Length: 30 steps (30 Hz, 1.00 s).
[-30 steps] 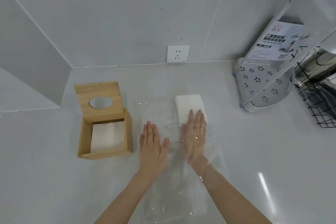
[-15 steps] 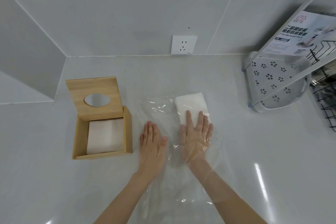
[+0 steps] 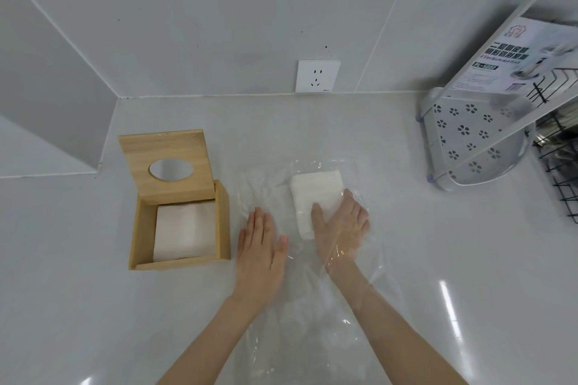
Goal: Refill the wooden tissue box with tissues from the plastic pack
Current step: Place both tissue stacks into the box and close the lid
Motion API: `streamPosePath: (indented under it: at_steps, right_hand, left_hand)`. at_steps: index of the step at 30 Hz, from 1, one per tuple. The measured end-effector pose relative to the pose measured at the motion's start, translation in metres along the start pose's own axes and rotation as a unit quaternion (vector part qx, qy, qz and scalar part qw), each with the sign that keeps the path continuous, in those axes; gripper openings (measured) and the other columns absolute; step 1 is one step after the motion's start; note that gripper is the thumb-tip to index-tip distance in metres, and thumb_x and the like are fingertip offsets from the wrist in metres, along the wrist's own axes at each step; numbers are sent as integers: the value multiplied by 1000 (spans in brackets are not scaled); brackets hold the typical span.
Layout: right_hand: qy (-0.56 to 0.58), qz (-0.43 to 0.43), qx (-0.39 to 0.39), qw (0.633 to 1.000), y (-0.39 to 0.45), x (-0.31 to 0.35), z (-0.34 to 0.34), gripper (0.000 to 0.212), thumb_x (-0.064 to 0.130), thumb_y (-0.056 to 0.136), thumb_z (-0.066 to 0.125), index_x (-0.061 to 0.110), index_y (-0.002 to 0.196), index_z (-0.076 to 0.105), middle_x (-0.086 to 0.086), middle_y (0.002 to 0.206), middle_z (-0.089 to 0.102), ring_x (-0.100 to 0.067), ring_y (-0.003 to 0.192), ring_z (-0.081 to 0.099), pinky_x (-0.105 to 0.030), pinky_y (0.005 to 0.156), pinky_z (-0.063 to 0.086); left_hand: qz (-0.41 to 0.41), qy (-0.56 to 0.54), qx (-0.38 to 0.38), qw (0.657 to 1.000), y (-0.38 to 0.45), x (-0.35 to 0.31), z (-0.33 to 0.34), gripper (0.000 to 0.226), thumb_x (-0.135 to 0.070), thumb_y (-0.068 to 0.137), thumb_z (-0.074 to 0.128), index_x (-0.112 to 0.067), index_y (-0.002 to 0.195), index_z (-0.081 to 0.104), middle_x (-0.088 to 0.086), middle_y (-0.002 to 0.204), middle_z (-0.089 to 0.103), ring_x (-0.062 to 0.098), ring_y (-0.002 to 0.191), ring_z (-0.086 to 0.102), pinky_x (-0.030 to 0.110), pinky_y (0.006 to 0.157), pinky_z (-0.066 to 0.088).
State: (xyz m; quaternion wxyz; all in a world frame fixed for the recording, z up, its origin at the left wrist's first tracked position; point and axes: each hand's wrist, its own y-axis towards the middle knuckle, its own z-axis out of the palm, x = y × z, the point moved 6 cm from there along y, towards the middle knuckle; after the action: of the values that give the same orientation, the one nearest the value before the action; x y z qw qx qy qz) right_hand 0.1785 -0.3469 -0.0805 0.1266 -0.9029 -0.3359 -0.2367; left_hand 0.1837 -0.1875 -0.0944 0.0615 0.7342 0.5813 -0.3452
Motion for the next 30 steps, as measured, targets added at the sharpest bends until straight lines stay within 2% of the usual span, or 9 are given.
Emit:
streamPosePath:
  at_steps: [3,6,8,15,19,23,26,28,30]
  right_hand:
    - [16,44,54,997,4,-3,2,79,45,75,65,4,136,35,-15,131,51,-33,123,40,-40,101,27]
    - [55,127,102,985,8,-7,3,82,41,71,71,2,134,35,-18,132,48,-34,124,38,-39,99,31]
    - [53,138,125,981,11,-5,3,77,40,71,72,0,128,40,-18,128,47,-34,123,39,-37,97,33]
    - [103,158,150,970,8,-4,3,66,32,68,76,3,120,46,-16,124,46,-33,118,42,-36,102,32]
    - [188,162,137,959,0,0,-2,53,19,72,73,4,114,44,-6,99,56,-27,95,56,-33,80,44]
    - [311,208,144,916,-8,-5,-3,60,9,70,76,4,121,43,-3,100,53,-20,86,52,-28,72,44]
    - [420,234,155,863,-17,-10,-5,36,3,70,75,4,101,58,-9,93,61,-21,76,59,-18,51,48]
    - [458,235,166,841,-23,-13,-8,13,8,75,72,6,84,62,-9,84,65,-20,70,61,-19,50,50]
    - [475,232,169,832,-29,-19,-11,5,13,80,68,12,80,63,-4,80,66,-17,70,61,-23,56,51]
  left_hand:
    - [5,-8,3,1000,1,-1,1,77,-60,71,-10,-17,135,-16,-10,141,-23,0,134,-20,22,110,-14]
    - [7,-10,-4,1000,1,-1,0,87,-60,71,-10,-13,144,-4,-8,146,-17,-1,133,-17,22,109,-13]
    - [5,-17,2,1000,2,-1,0,87,-60,72,-9,-12,145,-2,-4,153,-11,-2,133,-16,21,110,-12]
    - [-8,-60,36,998,3,2,2,61,-42,92,8,-13,145,0,0,156,-6,-4,132,-13,20,110,-12]
    - [-10,-80,37,996,6,5,2,56,-39,96,10,-12,145,4,0,157,-3,-4,131,-10,20,111,-10]
    - [-10,-102,44,994,6,7,1,51,-32,99,15,-11,145,6,2,157,-2,0,136,-8,21,111,-9]
    - [-13,-117,47,992,8,6,-2,49,-27,100,18,-10,145,8,2,157,0,9,143,-4,24,113,-6]
    - [-18,-123,51,991,8,5,-4,49,-26,100,19,-10,145,9,2,157,1,11,143,-3,25,114,-5]
    - [-21,-124,62,990,9,4,-5,48,-26,100,19,-9,144,10,4,157,1,12,143,-3,25,114,-5]
